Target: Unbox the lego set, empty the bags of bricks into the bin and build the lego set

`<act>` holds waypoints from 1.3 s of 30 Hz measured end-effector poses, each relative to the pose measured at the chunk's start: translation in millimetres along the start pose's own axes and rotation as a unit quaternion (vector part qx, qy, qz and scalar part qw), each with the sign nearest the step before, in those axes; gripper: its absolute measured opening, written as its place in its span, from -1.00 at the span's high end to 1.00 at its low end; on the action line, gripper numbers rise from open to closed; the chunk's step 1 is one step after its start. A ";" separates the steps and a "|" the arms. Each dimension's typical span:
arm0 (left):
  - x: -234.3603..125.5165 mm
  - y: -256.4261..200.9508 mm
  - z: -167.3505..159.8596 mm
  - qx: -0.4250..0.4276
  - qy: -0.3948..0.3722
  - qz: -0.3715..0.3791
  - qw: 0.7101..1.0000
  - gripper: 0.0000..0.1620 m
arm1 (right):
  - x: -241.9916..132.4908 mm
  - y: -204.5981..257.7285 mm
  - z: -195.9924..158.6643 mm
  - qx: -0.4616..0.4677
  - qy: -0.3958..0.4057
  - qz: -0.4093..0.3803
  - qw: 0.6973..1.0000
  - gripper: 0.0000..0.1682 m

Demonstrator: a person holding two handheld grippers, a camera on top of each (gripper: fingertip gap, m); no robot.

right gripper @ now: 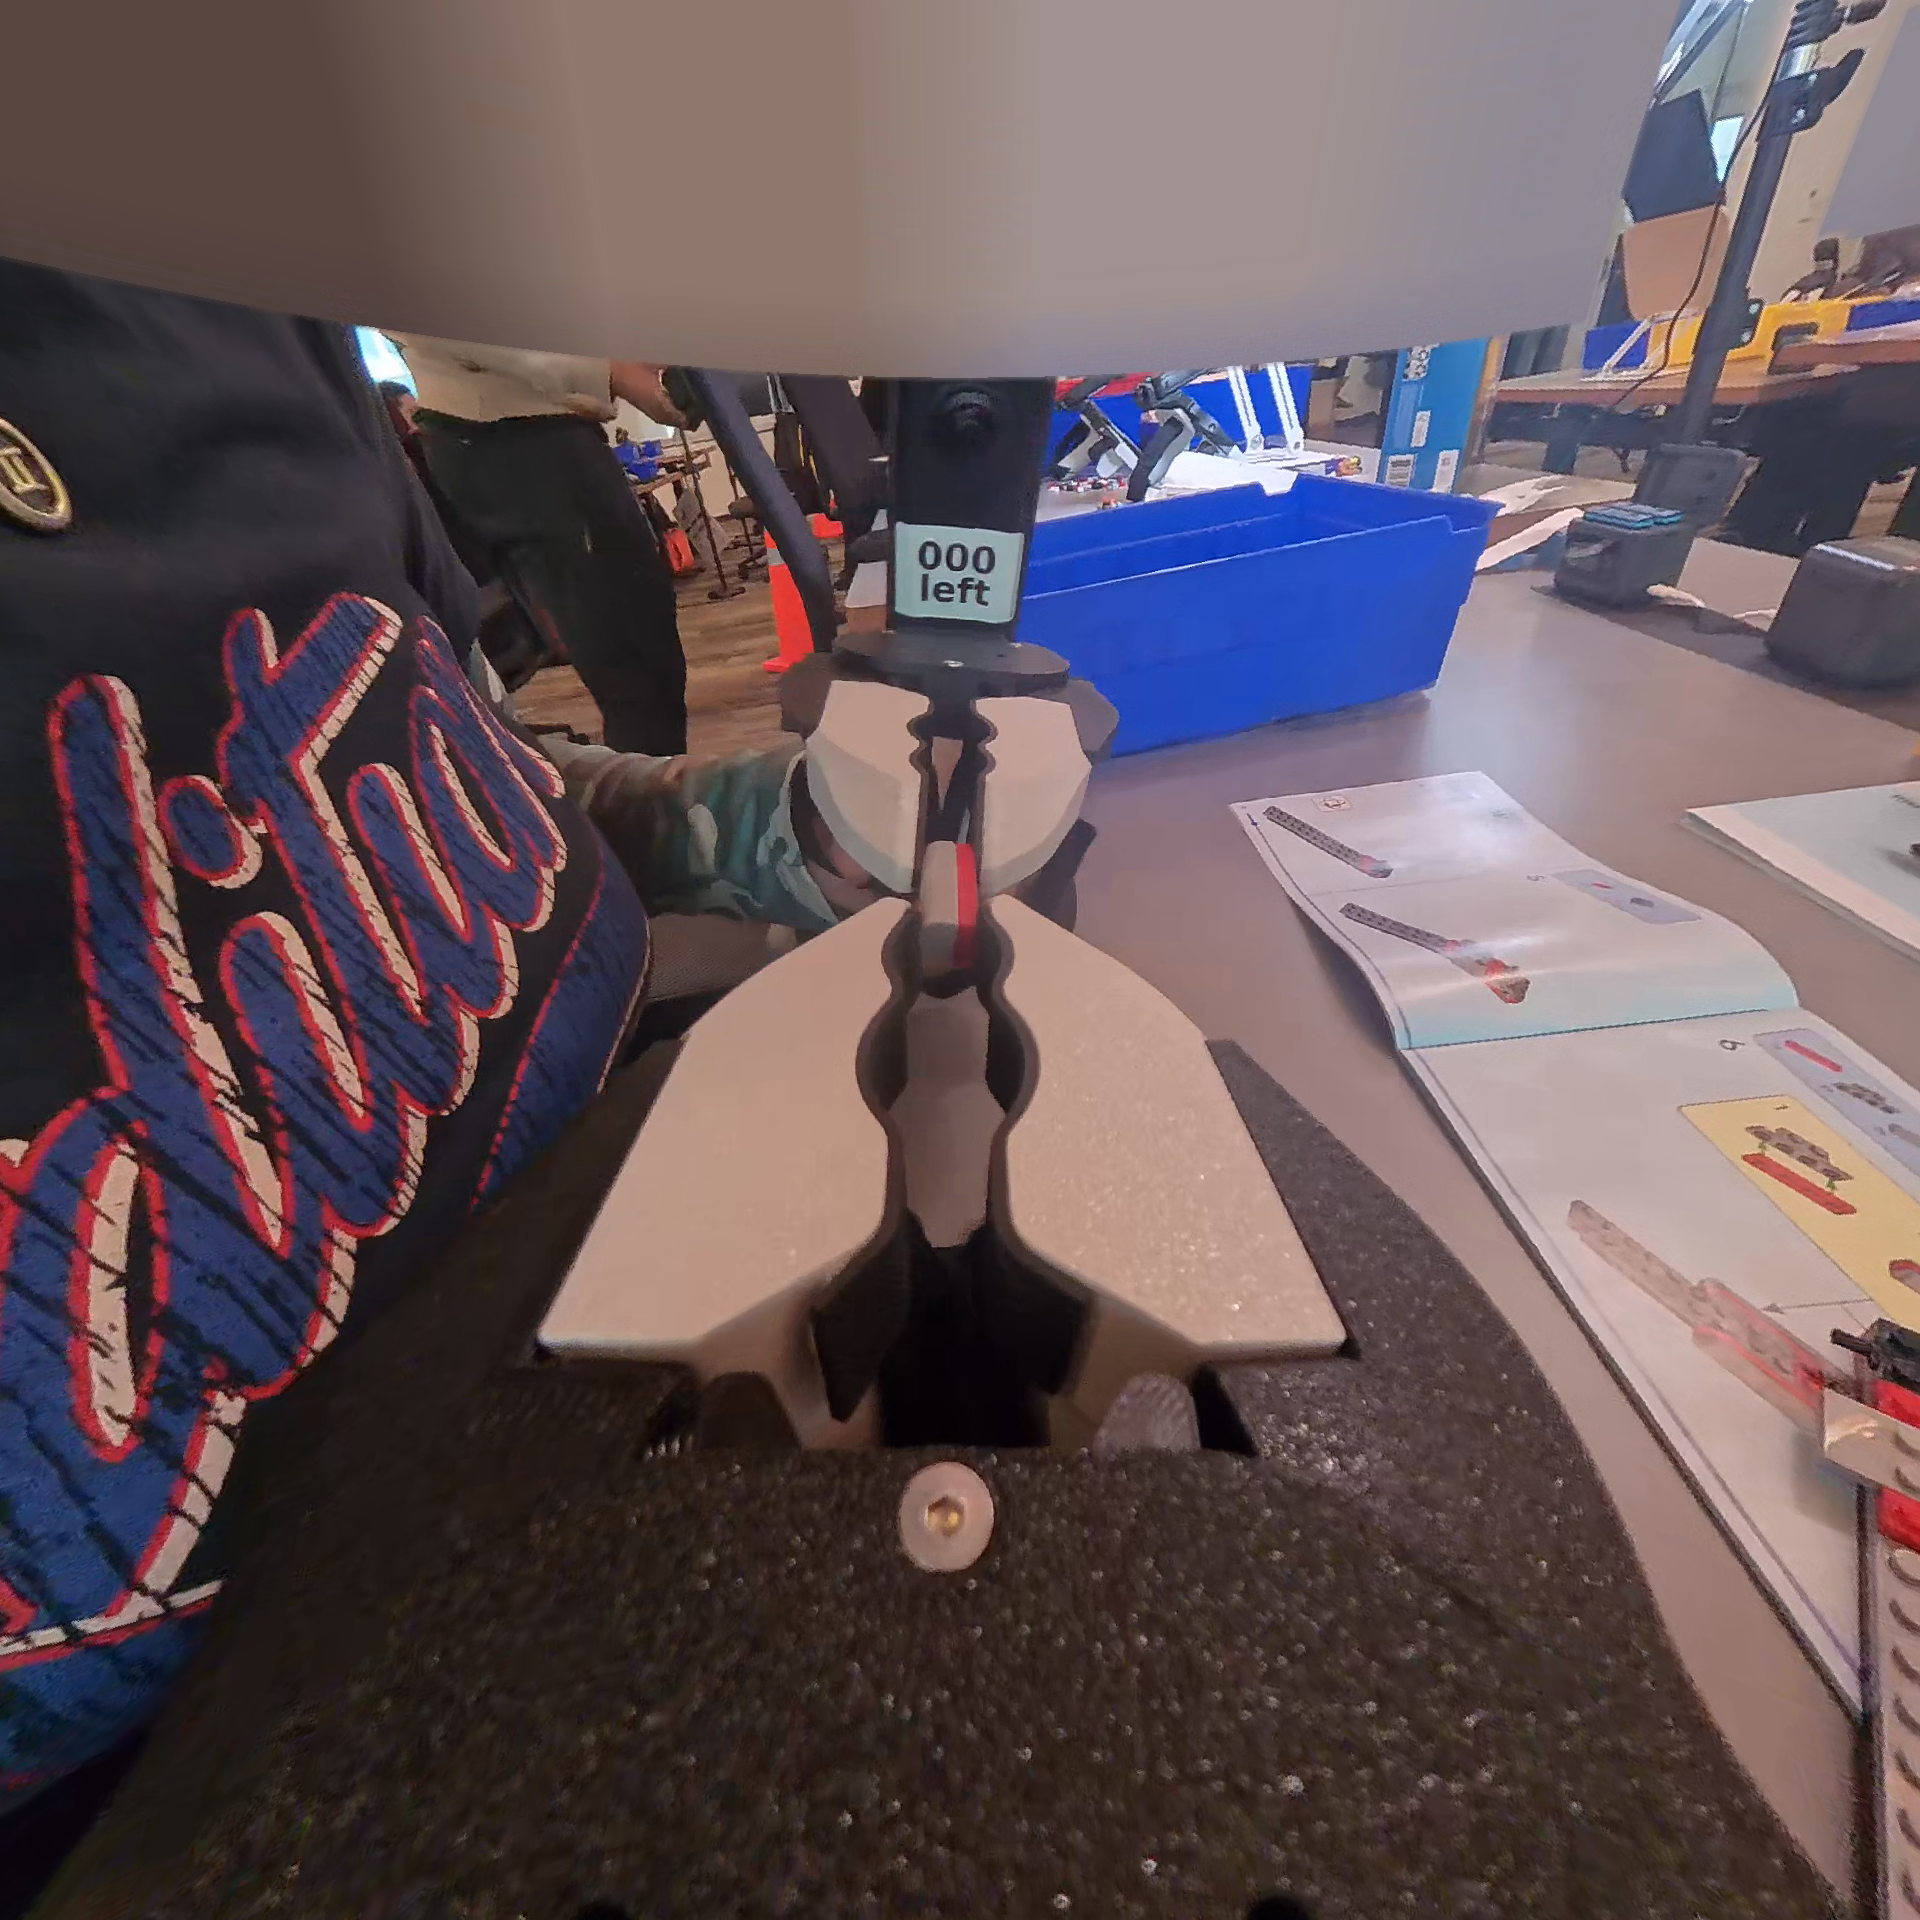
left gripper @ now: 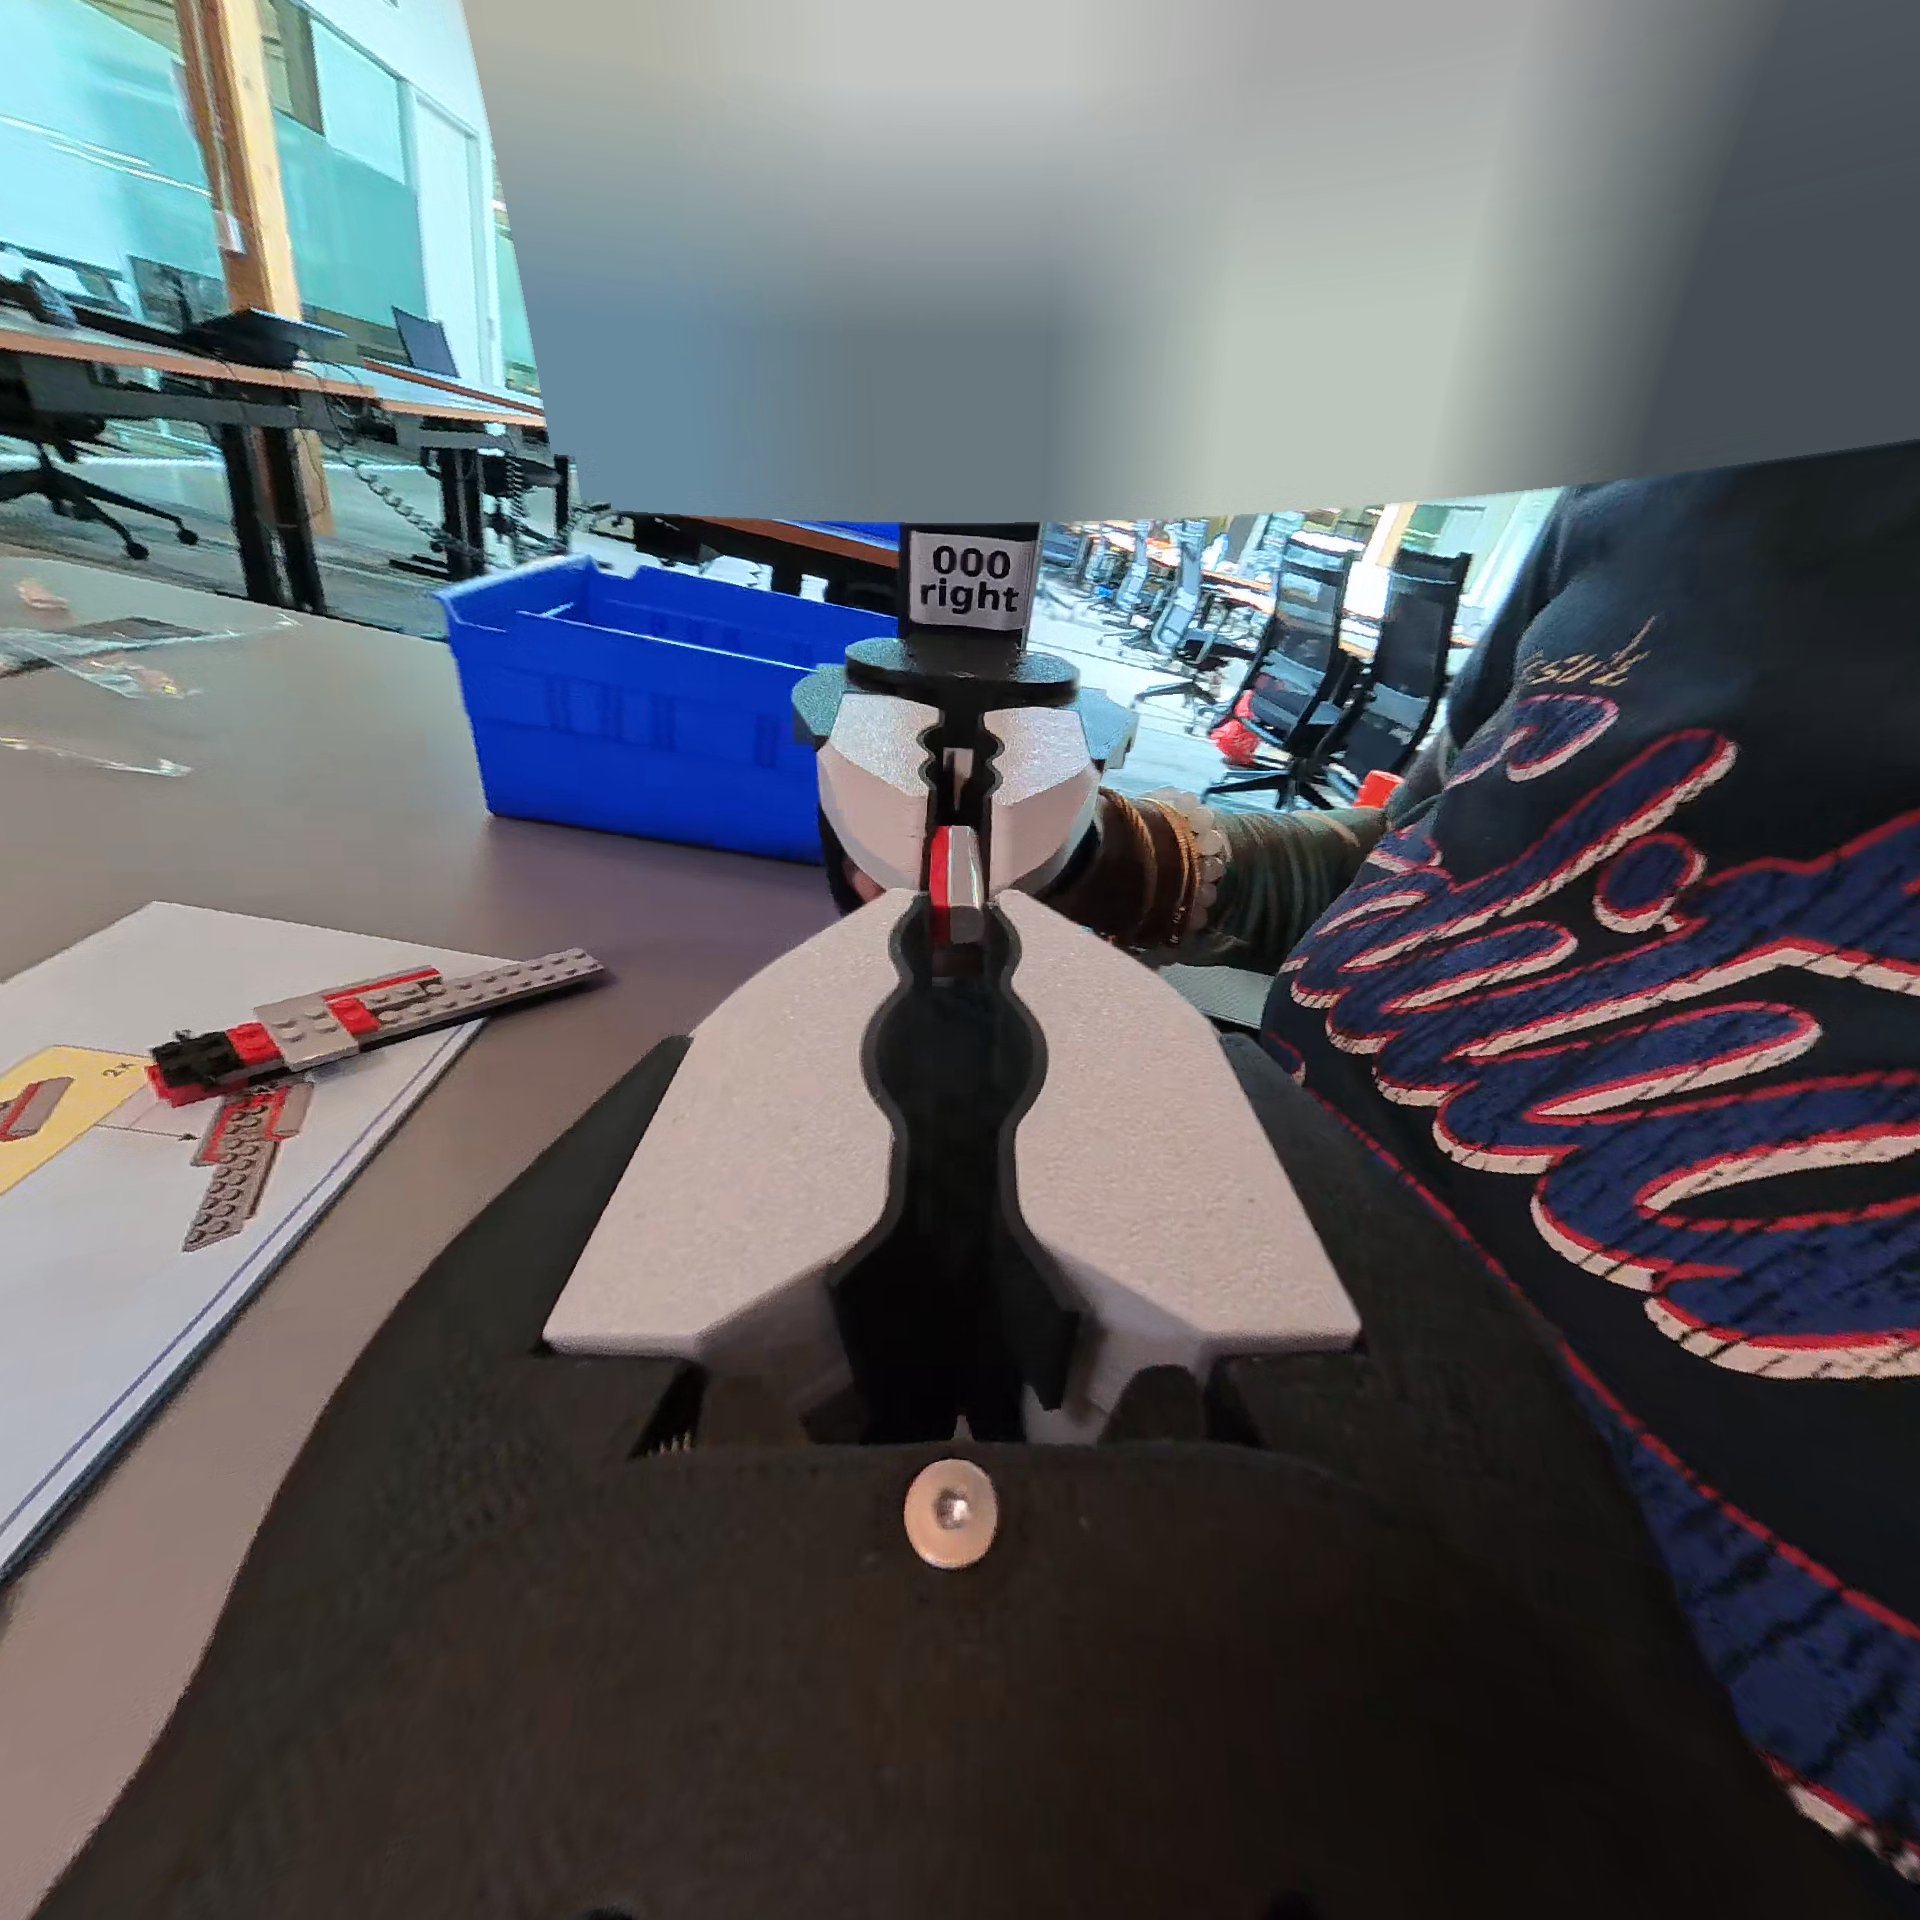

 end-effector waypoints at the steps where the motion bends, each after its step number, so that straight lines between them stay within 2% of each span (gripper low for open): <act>1: -0.4 0.3 -0.1 -0.005 0.002 -0.004 1.000 0.89 | -0.3 0.2 0.0 0.001 0.001 0.003 1.000 0.88; 2: -0.9 1.1 -0.1 -0.008 0.001 -0.006 1.000 0.89 | -1.5 0.0 0.7 0.004 -0.003 0.006 1.000 0.82; 8: -3.3 6.0 -2.7 -0.010 0.002 -0.009 1.000 0.88 | -5.4 -3.8 -1.5 -0.019 -0.002 -0.010 1.000 0.89; 12: -4.0 21.7 7.7 -0.072 -0.057 0.029 0.995 0.86 | -5.6 -16.3 8.4 -0.082 -0.019 -0.090 0.992 0.89; 14: -8.8 36.5 15.2 -0.129 -0.114 0.065 0.983 0.78 | -8.0 -26.4 16.5 -0.149 -0.025 -0.166 0.974 0.89; 17: -16.2 54.6 23.1 -0.250 -0.218 0.082 0.940 0.72 | -12.1 -39.8 23.4 -0.236 -0.014 -0.271 0.933 0.89; 20: -6.5 59.5 17.4 -0.326 -0.239 0.058 0.913 0.71 | -10.5 -43.4 25.2 -0.296 0.002 -0.323 0.899 0.88; 23: 6.3 55.3 20.4 -0.350 -0.254 0.023 0.901 0.72 | -5.9 -43.5 24.9 -0.325 0.019 -0.335 0.884 0.88; 26: 13.7 52.5 24.4 -0.355 -0.261 0.001 0.898 0.82 | -3.6 -41.6 25.5 -0.337 0.019 -0.333 0.881 0.89; 28: 15.3 52.7 25.0 -0.349 -0.264 0.001 0.899 0.89 | -3.1 -41.3 25.8 -0.340 0.015 -0.335 0.879 0.89; 39: 10.9 53.6 13.3 -0.361 -0.260 0.011 0.896 0.90 | -0.6 -39.1 11.9 -0.360 0.031 -0.339 0.868 0.88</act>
Point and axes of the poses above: each gripper's, where its closed fingertips meet, x out along the fingers, z out of its top, y = z × x across the jaws, the point moved 2 cm from there along -x, back along the fingers, and after that the axes turned 4 degrees about -y, right-handed, at the moved point
